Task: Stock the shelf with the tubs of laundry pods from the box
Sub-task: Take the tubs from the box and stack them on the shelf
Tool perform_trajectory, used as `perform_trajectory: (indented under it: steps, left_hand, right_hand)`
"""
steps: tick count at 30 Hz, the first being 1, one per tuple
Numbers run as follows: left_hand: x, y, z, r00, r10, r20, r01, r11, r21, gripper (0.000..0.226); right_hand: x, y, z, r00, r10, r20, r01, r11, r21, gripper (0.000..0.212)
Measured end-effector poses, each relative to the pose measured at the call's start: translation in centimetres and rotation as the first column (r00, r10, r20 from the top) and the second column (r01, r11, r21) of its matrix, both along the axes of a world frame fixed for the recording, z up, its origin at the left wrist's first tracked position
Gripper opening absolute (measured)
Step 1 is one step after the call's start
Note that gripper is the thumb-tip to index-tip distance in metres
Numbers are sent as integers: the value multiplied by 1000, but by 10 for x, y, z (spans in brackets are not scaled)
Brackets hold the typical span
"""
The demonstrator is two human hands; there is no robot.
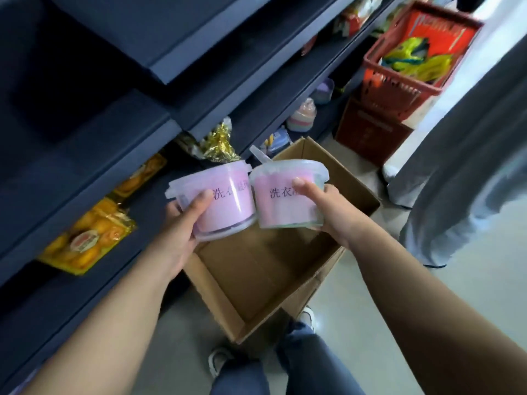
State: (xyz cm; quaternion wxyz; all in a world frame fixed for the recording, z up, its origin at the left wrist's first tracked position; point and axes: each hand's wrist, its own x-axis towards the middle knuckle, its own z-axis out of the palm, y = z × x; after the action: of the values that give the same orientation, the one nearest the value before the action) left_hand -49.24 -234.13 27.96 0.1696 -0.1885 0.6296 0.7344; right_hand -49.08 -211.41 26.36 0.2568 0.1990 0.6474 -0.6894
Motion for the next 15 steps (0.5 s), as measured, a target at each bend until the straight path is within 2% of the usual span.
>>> perform_trajectory:
  steps: [3, 6, 8, 11, 14, 15]
  left_hand:
    - [22, -28, 25, 985, 168, -46, -172, 982, -80, 96]
    - [50, -61, 46, 952, 270, -147, -287, 951, -112, 64]
    - [75, -91, 61, 935, 317, -158, -335, 937, -103, 82]
    - [119, -138, 82, 921, 340, -192, -365, 924, -116, 112]
    - [170, -188, 106, 887, 384, -254, -419, 903, -96, 109]
    - [183, -201, 113, 878, 398, -267, -434, 897, -90, 106]
  right_hand:
    - [8, -33, 29, 997, -23, -70, 26, 998, 51, 91]
    - [18, -71, 57, 988, 14, -155, 11, 987, 160, 89]
    - [31, -104, 77, 977, 63, -204, -29, 986, 165, 96]
    - [58, -152, 103, 951, 151, -271, -109, 981, 163, 122]
    - [88, -203, 124, 908, 247, -339, -197, 965, 176, 102]
    - [96, -218, 132, 890, 287, -354, -228, 953, 198, 102]
